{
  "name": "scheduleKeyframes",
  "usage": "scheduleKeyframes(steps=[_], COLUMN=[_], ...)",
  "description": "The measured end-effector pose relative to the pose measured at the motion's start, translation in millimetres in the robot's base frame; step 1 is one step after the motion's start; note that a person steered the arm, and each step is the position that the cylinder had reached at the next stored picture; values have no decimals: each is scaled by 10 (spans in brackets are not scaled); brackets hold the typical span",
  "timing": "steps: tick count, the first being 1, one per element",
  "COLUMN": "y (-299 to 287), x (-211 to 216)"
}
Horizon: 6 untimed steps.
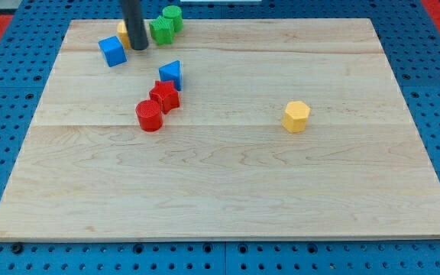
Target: Move the green star to the top center of the board
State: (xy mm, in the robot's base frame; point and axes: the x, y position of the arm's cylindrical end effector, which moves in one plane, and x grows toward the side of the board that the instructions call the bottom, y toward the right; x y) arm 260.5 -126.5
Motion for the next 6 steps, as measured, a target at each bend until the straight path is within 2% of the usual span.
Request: scheduleKeyframes(steps=[1, 3, 4, 5, 6], y=[29, 61, 417, 772, 684], x=[-140, -147, 85, 70, -218])
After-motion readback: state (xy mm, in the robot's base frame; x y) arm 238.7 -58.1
